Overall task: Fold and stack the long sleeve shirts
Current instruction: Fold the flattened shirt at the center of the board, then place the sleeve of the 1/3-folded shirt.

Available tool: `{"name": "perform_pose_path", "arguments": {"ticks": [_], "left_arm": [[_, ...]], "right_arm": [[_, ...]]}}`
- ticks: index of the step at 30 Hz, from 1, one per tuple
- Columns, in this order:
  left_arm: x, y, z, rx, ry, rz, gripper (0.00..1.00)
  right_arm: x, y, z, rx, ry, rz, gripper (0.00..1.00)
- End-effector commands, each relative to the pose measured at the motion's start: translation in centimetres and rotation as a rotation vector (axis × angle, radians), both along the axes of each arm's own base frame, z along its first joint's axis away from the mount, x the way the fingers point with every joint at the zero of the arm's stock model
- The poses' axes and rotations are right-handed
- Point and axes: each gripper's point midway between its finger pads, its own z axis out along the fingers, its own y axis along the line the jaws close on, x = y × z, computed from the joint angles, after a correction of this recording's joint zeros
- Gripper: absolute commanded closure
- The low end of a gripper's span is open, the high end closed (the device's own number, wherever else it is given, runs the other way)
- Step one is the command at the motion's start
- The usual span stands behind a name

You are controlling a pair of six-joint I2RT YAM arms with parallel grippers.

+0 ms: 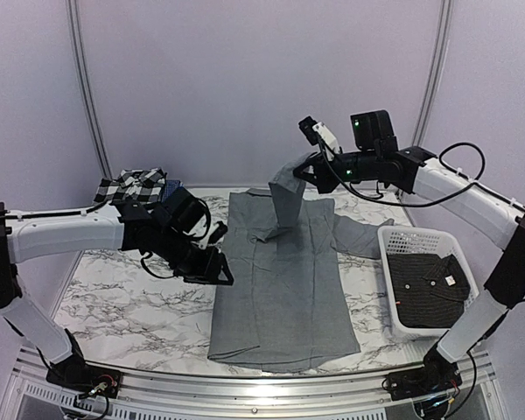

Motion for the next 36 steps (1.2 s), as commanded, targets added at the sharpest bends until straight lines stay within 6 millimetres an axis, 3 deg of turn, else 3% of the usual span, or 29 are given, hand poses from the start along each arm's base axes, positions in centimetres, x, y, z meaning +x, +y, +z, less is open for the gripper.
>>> {"name": "perform_pose_path", "arguments": {"ticks": [1,7,11,17,20,23,25,28,36], "left_arm": [[2.6,2.4,0.4,-0.002,-0.025,0.122,0.51],[4.9,3.1,-0.4,0.013,-0.031,0.187,0.53],[10.7,2.3,0.1,-0.03,-0.091,0.294,0.54],[20.3,-2.6,1.5,-0.138,-0.179,0.397,0.57],[23.9,-4.5,-0.4,-0.153,-0.165,0.465,0.59],[26.2,-6.4,-1.7,-0.191,-0.146,0.494,0.59],[26.4,-8.2,-2.2,-0.226,-0.122,0.472,0.61],[25.0,-10.3,-2.9,-0.236,-0.096,0.432,0.62],[22.1,-12.5,-4.6,-0.281,-0.038,0.409,0.67]], "right_arm": [[-3.6,2.1,2.6,0.013,-0.052,0.12,1.0],[-4.1,1.6,5.5,0.003,-0.114,0.11,1.0],[-3.7,1.8,5.1,-0.003,-0.11,0.105,1.0],[-3.2,2.0,5.1,0.008,-0.108,0.092,1.0],[-3.0,2.2,5.4,0.008,-0.113,0.093,1.0],[-2.8,2.4,5.8,0.011,-0.117,0.096,1.0],[-2.6,2.4,6.1,0.012,-0.122,0.091,1.0],[-2.2,2.3,6.3,0.008,-0.132,0.074,1.0],[-1.8,3.2,4.8,-0.005,-0.093,0.098,1.0]]}}
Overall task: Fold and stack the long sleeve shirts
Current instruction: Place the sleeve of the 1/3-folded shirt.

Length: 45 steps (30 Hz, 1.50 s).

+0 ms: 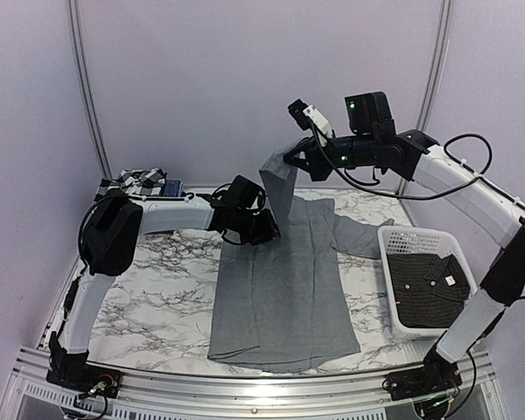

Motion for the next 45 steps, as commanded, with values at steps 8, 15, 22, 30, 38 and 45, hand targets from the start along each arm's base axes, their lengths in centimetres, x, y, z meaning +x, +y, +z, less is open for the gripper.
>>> {"name": "perform_pose_path", "arguments": {"ticks": [8,15,22,30,38,45], "left_arm": [[-0.9,2.3,2.1,-0.08,-0.009,0.061,0.7],[-1.7,6.9,3.8,-0.088,-0.032,0.126,0.72],[-2.7,13.5,5.4,-0.06,-0.051,0.214,0.71],[-5.0,17.2,6.3,-0.01,-0.056,0.203,0.71],[-6.6,18.2,6.1,-0.007,-0.038,0.17,0.71],[-7.9,18.0,5.3,-0.023,0.005,0.136,0.71]], "right_arm": [[-1.8,2.3,-3.9,-0.031,0.106,0.12,1.0],[-4.5,4.8,-9.3,-0.136,0.205,0.199,1.0],[-9.7,7.0,-15.6,-0.342,0.312,0.279,1.0],[-13.8,6.9,-18.9,-0.629,0.307,0.192,1.0],[-15.4,4.6,-23.7,-0.867,0.301,0.08,1.0],[-16.5,5.1,-24.9,-0.889,0.319,0.115,1.0]]}}
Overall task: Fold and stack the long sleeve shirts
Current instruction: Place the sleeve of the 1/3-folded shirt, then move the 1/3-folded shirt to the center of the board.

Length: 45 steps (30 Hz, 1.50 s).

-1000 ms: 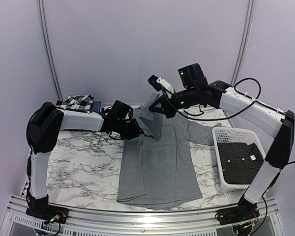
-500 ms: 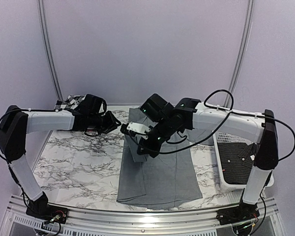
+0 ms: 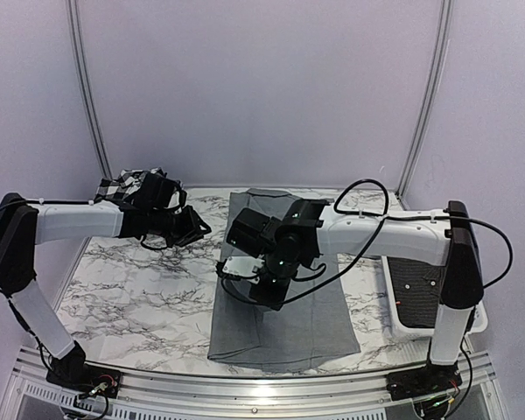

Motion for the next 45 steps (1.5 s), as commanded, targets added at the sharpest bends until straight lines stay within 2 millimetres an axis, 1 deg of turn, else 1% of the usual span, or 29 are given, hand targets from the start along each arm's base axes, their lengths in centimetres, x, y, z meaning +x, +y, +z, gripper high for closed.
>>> {"name": "perform_pose_path", "arguments": {"ticks": [1,3,5,8,13,14,15,16,18,23,25,27,30,35,37,40,42,45], "left_arm": [[-1.6,0.2,-0.2,-0.011,0.032,-0.041,0.71],[-2.2,0.3,-0.8,-0.01,0.046,-0.051,0.7],[-2.7,0.3,-1.3,-0.01,0.059,-0.063,0.7],[-3.5,0.2,-1.9,-0.011,0.079,-0.087,0.7],[-4.7,0.2,-2.9,-0.005,0.105,-0.108,0.69],[-4.9,0.2,-3.1,-0.004,0.11,-0.111,0.69],[-5.1,0.1,-3.2,-0.002,0.111,-0.115,0.69],[-5.3,0.2,-3.4,0.002,0.116,-0.118,0.69],[-5.8,0.1,-3.7,0.003,0.124,-0.123,0.69],[-7.7,-0.7,-4.6,0.011,0.151,-0.166,0.69],[-8.3,-0.9,-5.2,0.017,0.166,-0.18,0.69],[-9.0,-1.0,-5.7,0.024,0.182,-0.188,0.69],[-9.9,-1.4,-6.4,0.031,0.204,-0.204,0.68],[-11.9,-1.8,-7.5,0.061,0.226,-0.219,0.66],[-12.4,-1.7,-8.0,0.083,0.227,-0.219,0.64],[-11.8,-1.1,-8.4,0.143,0.199,-0.207,0.64],[-11.2,-0.8,-8.8,0.181,0.191,-0.194,0.63],[-11.8,-1.4,-9.4,0.175,0.222,-0.211,0.64]], "right_arm": [[-0.7,0.0,-0.9,-0.033,0.002,0.002,1.0],[-1.3,0.1,-2.0,-0.053,0.015,0.017,1.0],[-1.9,0.1,-3.0,-0.072,0.036,0.026,0.98],[-2.4,0.2,-3.7,-0.083,0.048,0.024,0.92],[-2.8,1.0,-3.5,-0.013,0.064,0.022,0.81],[-3.3,1.3,-3.4,0.009,0.093,0.029,0.79],[-3.4,1.4,-3.2,0.021,0.095,0.028,0.79],[-3.4,1.4,-3.2,0.029,0.093,0.027,0.78],[-3.4,1.5,-2.9,0.054,0.089,0.02,0.74],[-3.7,1.8,-2.1,0.164,0.115,-0.01,0.66],[-3.5,1.6,-1.6,0.209,0.119,-0.034,0.62],[-3.3,1.4,-1.2,0.259,0.138,-0.068,0.6],[-1.6,0.8,-1.0,0.302,0.113,-0.168,0.58],[4.4,-1.6,-0.8,0.32,-0.044,-0.425,0.58],[6.1,-2.5,-0.9,0.333,-0.071,-0.502,0.58],[8.5,-3.5,-0.5,0.383,-0.087,-0.604,0.57],[9.6,-3.9,-0.3,0.419,-0.087,-0.637,0.55],[11.1,-3.8,0.2,0.461,-0.1,-0.667,0.55]]}}
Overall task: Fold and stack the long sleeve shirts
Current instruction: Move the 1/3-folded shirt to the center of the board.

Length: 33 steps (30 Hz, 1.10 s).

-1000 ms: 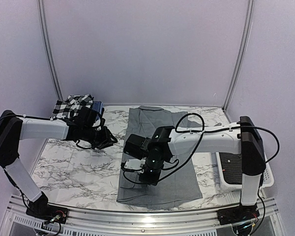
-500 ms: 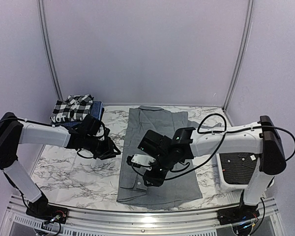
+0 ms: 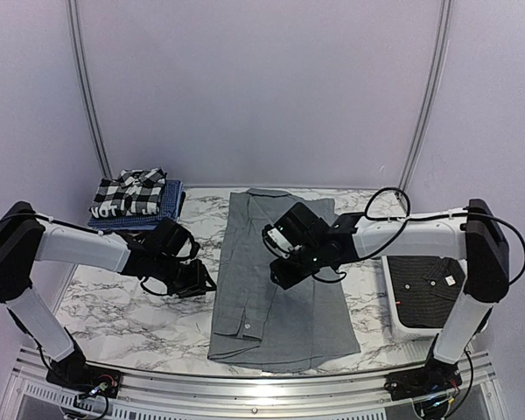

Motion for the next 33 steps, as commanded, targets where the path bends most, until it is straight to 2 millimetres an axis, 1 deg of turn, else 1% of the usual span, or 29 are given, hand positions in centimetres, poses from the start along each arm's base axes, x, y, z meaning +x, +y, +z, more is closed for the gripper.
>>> {"name": "perform_pose_path", "arguments": {"ticks": [1,5,9,12,15,17,24,28,31,33], "left_arm": [[-0.1,0.0,-0.7,0.053,0.003,-0.01,0.64],[-0.8,-0.7,-1.1,0.051,0.018,-0.045,0.63],[-0.6,-0.9,-1.8,0.081,0.009,-0.065,0.63],[-0.4,-1.1,-2.6,0.108,0.018,-0.068,0.63],[-0.3,-1.5,-3.1,0.145,0.019,-0.076,0.64],[-0.2,-1.4,-3.4,0.178,0.015,-0.071,0.67],[-0.4,-0.6,-5.0,0.25,0.036,-0.034,0.86],[-0.1,-0.5,-4.8,0.258,0.026,-0.02,0.93],[0.1,-0.1,-4.7,0.267,0.018,-0.009,0.98],[0.2,0.2,-4.6,0.272,0.015,-0.001,0.99]], "right_arm": [[3.2,0.6,2.5,0.116,-0.078,-0.103,0.55],[5.5,1.0,1.7,0.125,-0.102,-0.149,0.57],[8.0,1.4,1.3,0.115,-0.149,-0.193,0.58],[9.2,1.9,0.8,0.104,-0.176,-0.21,0.58],[9.8,2.4,-0.1,0.097,-0.18,-0.216,0.58],[10.1,2.5,-0.8,0.084,-0.178,-0.222,0.58],[10.8,2.1,-3.2,0.025,-0.185,-0.25,0.58],[11.2,2.0,-4.3,0.005,-0.184,-0.27,0.58],[11.3,2.3,-5.0,-0.005,-0.179,-0.269,0.58],[11.4,2.7,-5.4,-0.011,-0.175,-0.263,0.58]]}}
